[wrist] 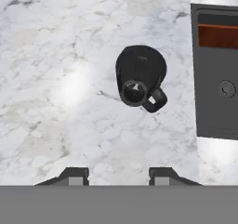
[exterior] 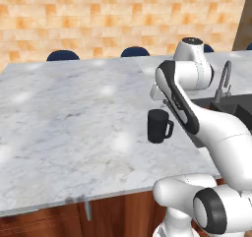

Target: Turn on the sink faucet and place the jug under the water for a few seconds to fill it up.

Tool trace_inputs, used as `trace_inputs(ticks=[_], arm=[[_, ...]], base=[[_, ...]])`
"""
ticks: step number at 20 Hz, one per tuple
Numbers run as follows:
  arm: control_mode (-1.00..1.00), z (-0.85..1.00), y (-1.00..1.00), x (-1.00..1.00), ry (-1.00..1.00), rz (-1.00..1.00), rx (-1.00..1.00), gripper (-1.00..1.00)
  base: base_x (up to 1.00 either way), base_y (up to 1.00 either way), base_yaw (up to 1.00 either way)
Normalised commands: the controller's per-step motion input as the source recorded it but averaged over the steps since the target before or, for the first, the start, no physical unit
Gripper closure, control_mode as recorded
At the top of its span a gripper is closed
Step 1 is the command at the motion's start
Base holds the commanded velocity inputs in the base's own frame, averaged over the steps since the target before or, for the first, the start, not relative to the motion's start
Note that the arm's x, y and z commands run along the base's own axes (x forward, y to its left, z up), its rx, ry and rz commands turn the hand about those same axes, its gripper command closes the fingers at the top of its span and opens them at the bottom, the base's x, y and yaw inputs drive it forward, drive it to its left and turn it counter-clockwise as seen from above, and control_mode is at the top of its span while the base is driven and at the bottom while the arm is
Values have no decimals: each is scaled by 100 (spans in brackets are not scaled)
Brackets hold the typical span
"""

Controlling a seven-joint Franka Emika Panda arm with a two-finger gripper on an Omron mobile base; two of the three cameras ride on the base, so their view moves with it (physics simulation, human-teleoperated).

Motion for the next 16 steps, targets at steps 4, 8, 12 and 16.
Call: trace_inputs(ticks=[4,8,12,16], arm=[[100,0,0,0,0,0,0,-100],[100,0,0,0,0,0,0,-100],[100,0,0,0,0,0,0,-100],[100,0,0,0,0,0,0,-100]], base=[[-1,-20,-2],[-6,-92,-5],[-1,-100,-6],[0,-95,-6]])
